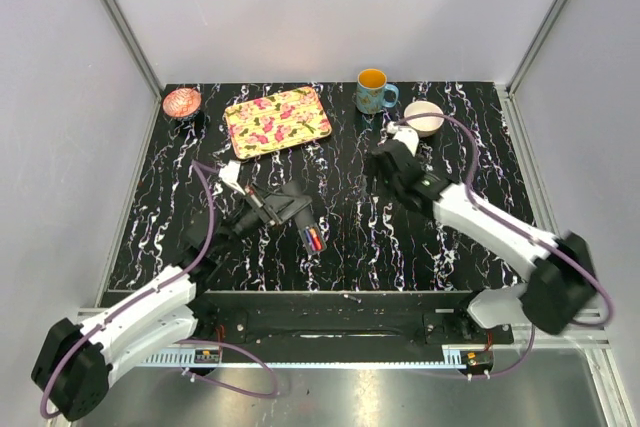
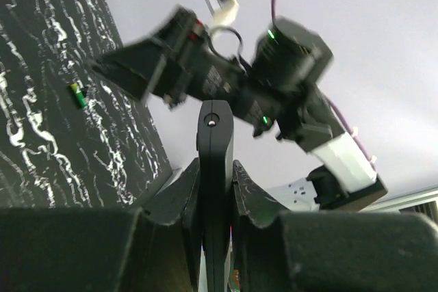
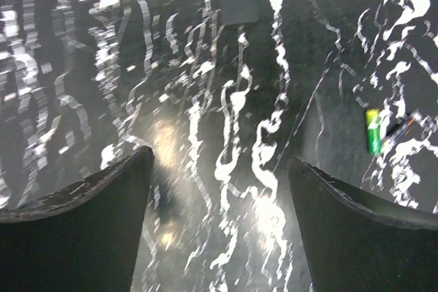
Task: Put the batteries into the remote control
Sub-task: Pick up the battery cover at the center of the board.
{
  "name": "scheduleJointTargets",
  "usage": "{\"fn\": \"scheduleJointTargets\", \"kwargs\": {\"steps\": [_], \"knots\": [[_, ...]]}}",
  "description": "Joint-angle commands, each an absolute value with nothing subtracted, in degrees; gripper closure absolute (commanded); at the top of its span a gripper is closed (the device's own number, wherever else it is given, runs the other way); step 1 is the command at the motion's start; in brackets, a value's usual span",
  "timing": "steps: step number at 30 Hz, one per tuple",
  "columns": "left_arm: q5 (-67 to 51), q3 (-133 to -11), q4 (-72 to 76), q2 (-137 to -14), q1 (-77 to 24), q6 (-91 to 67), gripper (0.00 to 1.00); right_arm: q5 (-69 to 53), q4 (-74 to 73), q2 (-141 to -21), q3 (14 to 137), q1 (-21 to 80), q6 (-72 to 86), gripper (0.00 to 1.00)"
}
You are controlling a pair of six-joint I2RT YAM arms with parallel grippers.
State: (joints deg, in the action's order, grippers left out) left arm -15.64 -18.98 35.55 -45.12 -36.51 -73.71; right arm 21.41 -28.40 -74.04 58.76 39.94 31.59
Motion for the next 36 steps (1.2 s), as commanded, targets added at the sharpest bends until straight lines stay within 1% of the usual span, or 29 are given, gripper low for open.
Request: {"fn": "scheduleJointTargets", "kwargs": {"steps": [1, 2, 5, 11, 14, 19, 25, 30, 36], "knots": [[-14.8, -14.7, 36.4, -41.1, -35.2, -74.2, 1.00, 20.6, -25.7, -85.7, 68.1, 33.6, 22.0, 0.16], [-14.4, -14.2, 36.4, -40.4, -34.9, -74.4, 1.00, 18.4, -25.6, -90.7, 71.5, 32.4, 20.1, 0.18], [-14.3, -13.4, 35.4, -38.1, -34.5, -73.6, 1.00, 14.3, -25.6, -99.2, 77.6, 29.9, 16.6, 0.25], [-15.2, -13.0, 35.6, -37.0, -33.6, -72.5, 1.00, 10.8, -25.1, -111.3, 87.2, 28.8, 12.2, 0.27], [-16.7, -12.9, 37.0, -37.8, -33.1, -72.9, 1.00, 8.5, -25.1, -114.9, 89.5, 27.7, 12.0, 0.27], [-17.9, -12.5, 37.5, -38.1, -32.6, -73.1, 1.00, 6.7, -25.1, -117.6, 90.3, 25.6, 11.7, 0.21], [-19.1, -12.0, 39.3, -39.9, -32.4, -73.6, 1.00, 4.8, -25.1, -119.8, 90.7, 24.4, 10.6, 0.21], [-20.2, -12.3, 41.9, -42.6, -32.3, -74.5, 1.00, 3.5, -25.2, -122.1, 91.4, 23.8, 10.5, 0.24], [-20.2, -12.1, 41.8, -43.0, -32.3, -74.4, 1.00, 1.9, -24.9, -123.4, 91.1, 23.5, 10.0, 0.28]]}}
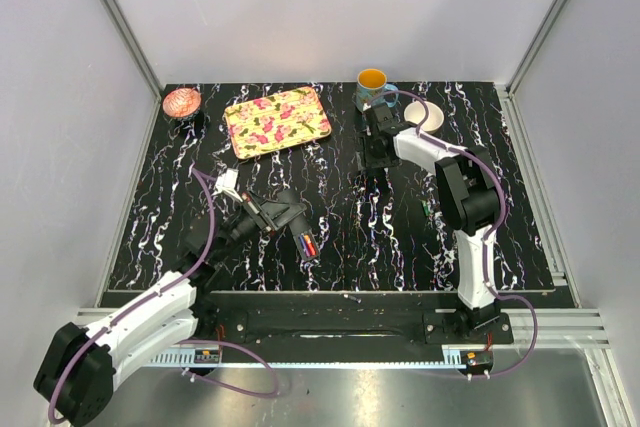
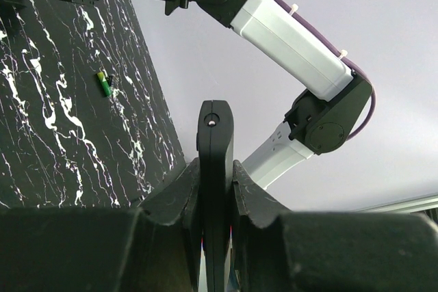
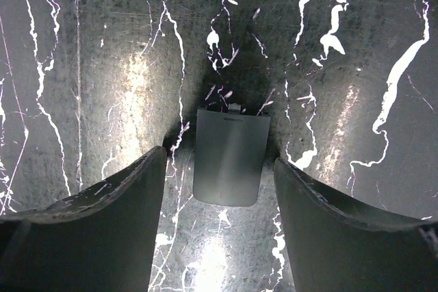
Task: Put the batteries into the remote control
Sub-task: Pick up the battery cover at the center of the board.
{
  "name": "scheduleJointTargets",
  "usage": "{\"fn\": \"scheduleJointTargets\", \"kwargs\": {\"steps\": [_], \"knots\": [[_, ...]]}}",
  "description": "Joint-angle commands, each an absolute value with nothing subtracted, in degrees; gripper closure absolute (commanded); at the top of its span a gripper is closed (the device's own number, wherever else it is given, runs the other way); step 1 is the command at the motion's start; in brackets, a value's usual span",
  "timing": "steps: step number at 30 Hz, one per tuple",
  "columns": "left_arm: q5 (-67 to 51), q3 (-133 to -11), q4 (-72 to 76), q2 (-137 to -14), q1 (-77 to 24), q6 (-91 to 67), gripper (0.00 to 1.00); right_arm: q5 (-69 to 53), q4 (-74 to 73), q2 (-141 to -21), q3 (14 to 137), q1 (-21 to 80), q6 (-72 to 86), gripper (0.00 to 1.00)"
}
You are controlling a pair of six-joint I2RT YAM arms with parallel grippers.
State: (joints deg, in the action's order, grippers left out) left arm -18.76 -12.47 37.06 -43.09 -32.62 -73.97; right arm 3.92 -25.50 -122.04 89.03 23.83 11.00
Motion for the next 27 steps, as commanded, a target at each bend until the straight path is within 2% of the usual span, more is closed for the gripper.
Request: {"fn": "scheduleJointTargets", "kwargs": {"steps": [1, 12, 15, 18, 27], "knots": [[-20.2, -12.1, 41.7, -43.0, -32.3, -74.4, 1.00, 2.0, -25.0, -123.6, 90.9, 23.5, 9.8, 0.30], [-21.4, -12.7, 42.9, -44.1, -32.1, -74.4, 1.00, 3.4, -25.3, -123.6, 87.5, 23.5, 10.4, 0.55], [-21.6, -12.8, 43.0, -44.2, -32.1, -74.4, 1.00, 3.7, -25.4, -123.0, 86.7, 23.6, 11.2, 0.65], [-21.6, -13.1, 42.7, -44.1, -32.0, -74.4, 1.00, 4.2, -25.3, -121.0, 86.0, 23.6, 12.8, 0.70], [-18.8, -14.7, 44.2, -48.0, -32.0, -74.4, 1.00, 3.8, -29.4, -103.0, 80.4, 23.6, 21.3, 0.92]]}}
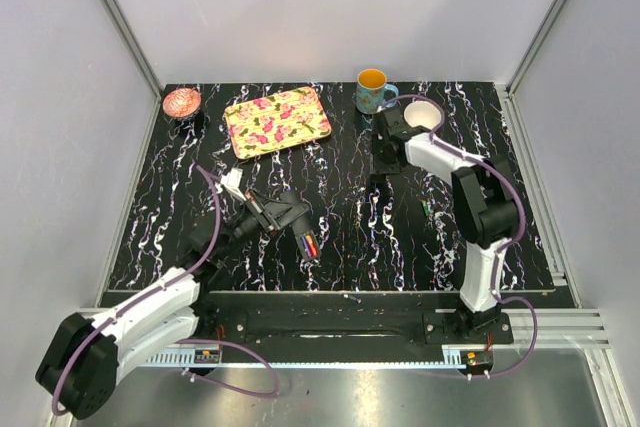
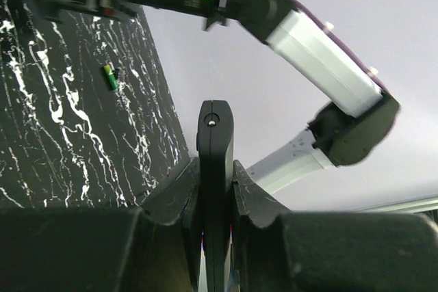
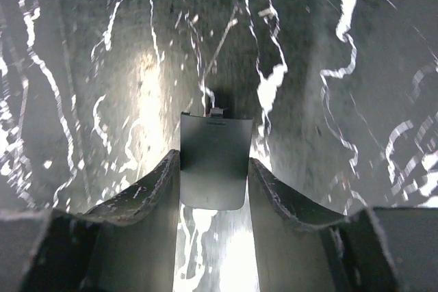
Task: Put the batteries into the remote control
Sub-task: Pick up the battery cover at the center of the board, then load the battery cover into the remote control.
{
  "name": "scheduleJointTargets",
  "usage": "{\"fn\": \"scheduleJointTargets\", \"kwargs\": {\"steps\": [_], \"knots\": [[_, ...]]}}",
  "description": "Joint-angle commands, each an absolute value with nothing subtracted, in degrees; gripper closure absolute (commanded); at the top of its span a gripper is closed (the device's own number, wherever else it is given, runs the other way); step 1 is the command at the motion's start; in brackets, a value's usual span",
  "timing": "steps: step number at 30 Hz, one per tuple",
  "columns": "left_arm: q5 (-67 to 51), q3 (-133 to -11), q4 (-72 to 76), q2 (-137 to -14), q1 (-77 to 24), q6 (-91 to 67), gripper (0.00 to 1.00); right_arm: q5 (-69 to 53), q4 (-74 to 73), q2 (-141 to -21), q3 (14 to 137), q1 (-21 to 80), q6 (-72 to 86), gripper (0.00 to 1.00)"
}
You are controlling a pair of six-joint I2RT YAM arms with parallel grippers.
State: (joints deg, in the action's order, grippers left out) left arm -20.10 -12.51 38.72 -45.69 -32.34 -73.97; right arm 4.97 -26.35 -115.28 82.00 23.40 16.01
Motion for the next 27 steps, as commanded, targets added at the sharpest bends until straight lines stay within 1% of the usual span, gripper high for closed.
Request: {"fn": "scheduleJointTargets", "kwargs": {"steps": [1, 2, 3, 5, 6, 8, 9, 12, 14, 18, 19, 21, 22, 25, 27], "knots": [[-18.0, -14.9, 45.1, -49.6, -32.0, -74.5, 1.00, 3.2, -29.8, -101.1, 78.3, 23.7, 21.8, 0.94], [-17.8, -15.3, 45.9, -50.5, -32.0, -74.7, 1.00, 2.1, -31.1, -99.1, 77.3, 23.8, 22.0, 0.95], [-17.3, -15.6, 47.1, -51.5, -32.0, -75.0, 1.00, 1.9, -31.7, -94.8, 76.2, 24.3, 22.1, 1.00], [-15.9, -16.7, 48.7, -54.7, -32.0, -75.0, 1.00, 0.8, -34.7, -90.3, 73.4, 25.1, 22.1, 1.00], [-15.6, -17.1, 50.2, -55.8, -32.0, -75.0, 1.00, 0.4, -36.1, -86.0, 72.8, 25.6, 21.6, 1.00], [-15.2, -18.4, 52.2, -59.6, -32.1, -75.2, 1.00, 2.0, -41.3, -82.1, 72.4, 28.4, 21.1, 1.00], [-15.0, -18.7, 54.7, -61.0, -32.3, -75.6, 1.00, 2.5, -43.0, -78.9, 72.5, 30.0, 20.5, 1.00], [-14.4, -19.2, 61.3, -66.8, -32.7, -77.3, 1.00, 3.9, -49.9, -74.2, 73.9, 35.4, 20.7, 1.00], [-13.5, -18.7, 65.9, -71.7, -33.2, -79.9, 1.00, 4.0, -54.5, -72.9, 75.2, 38.8, 21.5, 1.00], [-11.8, -18.9, 81.7, -81.7, -34.8, -85.2, 1.00, 2.5, -59.1, -70.8, 77.2, 42.8, 24.1, 1.00], [-11.5, -19.2, 83.8, -85.9, -35.5, -86.4, 1.00, 2.2, -59.8, -70.9, 78.3, 43.5, 24.4, 1.00], [-11.0, -20.1, 89.4, -89.7, -36.3, -89.6, 1.00, 2.3, -61.2, -71.8, 79.5, 46.2, 25.1, 1.00], [-10.4, -20.5, 90.9, -92.7, -37.3, -90.3, 1.00, 2.6, -61.6, -72.3, 80.8, 47.1, 25.3, 1.00], [-9.8, -21.8, 93.9, -96.4, -38.6, -92.1, 1.00, 3.8, -62.5, -75.1, 83.8, 51.0, 25.3, 1.00], [-9.6, -22.4, 94.6, -97.0, -39.0, -92.4, 1.00, 4.2, -62.8, -77.5, 85.2, 52.2, 24.4, 1.00]]}}
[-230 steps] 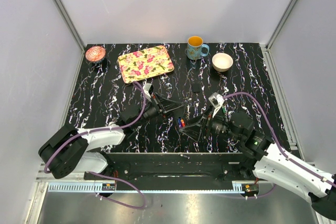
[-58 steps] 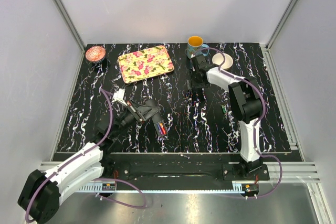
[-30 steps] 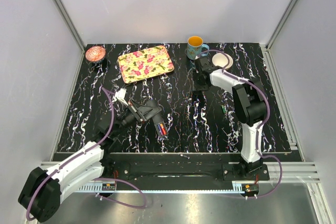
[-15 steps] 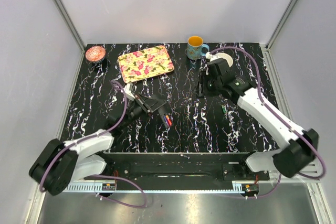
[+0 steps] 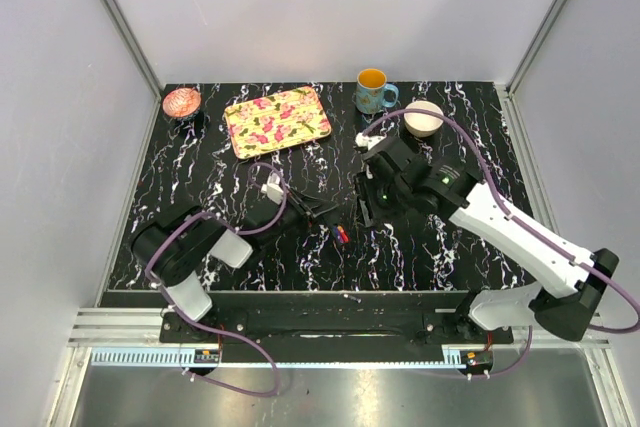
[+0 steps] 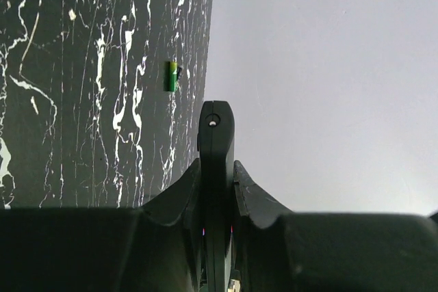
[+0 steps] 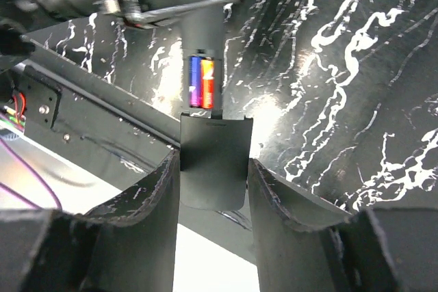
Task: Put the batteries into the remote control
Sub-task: Load the battery cover into the remote control.
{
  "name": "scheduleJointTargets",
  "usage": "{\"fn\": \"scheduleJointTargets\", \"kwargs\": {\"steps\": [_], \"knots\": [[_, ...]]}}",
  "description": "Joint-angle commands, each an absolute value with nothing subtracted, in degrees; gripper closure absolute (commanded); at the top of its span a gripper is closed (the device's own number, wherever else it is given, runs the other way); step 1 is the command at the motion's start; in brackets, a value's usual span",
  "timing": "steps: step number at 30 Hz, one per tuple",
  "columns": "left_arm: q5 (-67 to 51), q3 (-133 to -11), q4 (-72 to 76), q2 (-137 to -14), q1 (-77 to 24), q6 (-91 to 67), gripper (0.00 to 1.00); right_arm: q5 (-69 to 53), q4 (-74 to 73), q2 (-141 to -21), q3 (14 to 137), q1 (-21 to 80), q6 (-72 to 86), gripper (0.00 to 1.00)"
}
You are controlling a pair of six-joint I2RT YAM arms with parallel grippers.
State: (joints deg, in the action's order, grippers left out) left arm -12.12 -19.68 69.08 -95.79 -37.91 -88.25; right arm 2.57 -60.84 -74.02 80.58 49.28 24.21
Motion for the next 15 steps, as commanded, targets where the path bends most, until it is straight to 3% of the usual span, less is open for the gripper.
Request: {"fn": "scheduleJointTargets", "kwargs": {"steps": [1, 15], "knots": [[-9.6, -22.5, 94.7, -97.2, -39.2, -92.3, 1.00, 4.3, -62.8, -78.2, 85.5, 52.9, 24.3, 1.00], [-10.7, -22.9, 95.4, -93.7, -40.3, -83.2, 1.00, 1.8, -59.2, -82.5, 83.8, 53.4, 23.0, 1.00]]}}
